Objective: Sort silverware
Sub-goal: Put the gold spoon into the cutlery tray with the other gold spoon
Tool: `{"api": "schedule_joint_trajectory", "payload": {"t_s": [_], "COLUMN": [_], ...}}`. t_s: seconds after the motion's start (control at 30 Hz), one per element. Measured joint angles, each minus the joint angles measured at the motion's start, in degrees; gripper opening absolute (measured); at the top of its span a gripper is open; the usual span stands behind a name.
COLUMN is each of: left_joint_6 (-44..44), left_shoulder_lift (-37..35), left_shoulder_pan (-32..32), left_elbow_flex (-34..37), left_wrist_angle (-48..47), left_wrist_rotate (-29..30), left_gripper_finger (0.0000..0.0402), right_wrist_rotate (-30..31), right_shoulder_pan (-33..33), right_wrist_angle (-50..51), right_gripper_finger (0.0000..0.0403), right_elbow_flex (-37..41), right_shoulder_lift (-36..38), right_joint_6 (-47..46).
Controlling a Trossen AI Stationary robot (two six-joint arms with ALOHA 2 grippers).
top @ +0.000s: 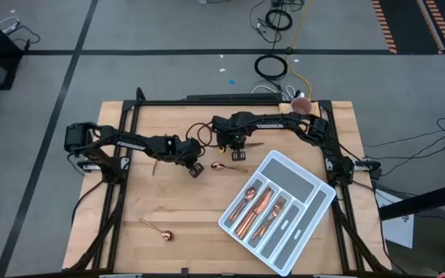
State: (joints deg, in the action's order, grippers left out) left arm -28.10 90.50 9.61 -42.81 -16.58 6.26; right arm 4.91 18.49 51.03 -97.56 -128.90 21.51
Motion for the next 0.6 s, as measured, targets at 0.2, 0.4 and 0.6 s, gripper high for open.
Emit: {"api": "schedule_joint_trajectory", "payload": {"t_s": [0.2,0.4,0.6], "left_joint_6": [0.0,0.04,0.05], "left_shoulder_lift": [0.0,0.0,0.0], "left_shoulder_pan": [0.02,0.02,0.0], "left_elbow_flex": [0.0,0.02,0.05], "left_wrist_angle": [-0.16,-0.46,-0.47], "left_wrist_rotate": [0.02,0.05,0.39], "left_gripper_finger": [0.0031,0.0031,0.0031], "right_wrist_rotate": [-1.32,-1.81,-2.09], "right_shoulder_pan": [-0.09,-0.16,-0.16], "right_wrist_angle": [0.4,1.81,2.8], "right_gripper_finger": [0.0002,0.0001,0.0003], "right_elbow_flex": [-0.17,-1.2,-4.48], "right_shoulder_lift": [0.13,0.85,0.76], "right_joint_6": [-0.99,-1.71,-1.58]}}
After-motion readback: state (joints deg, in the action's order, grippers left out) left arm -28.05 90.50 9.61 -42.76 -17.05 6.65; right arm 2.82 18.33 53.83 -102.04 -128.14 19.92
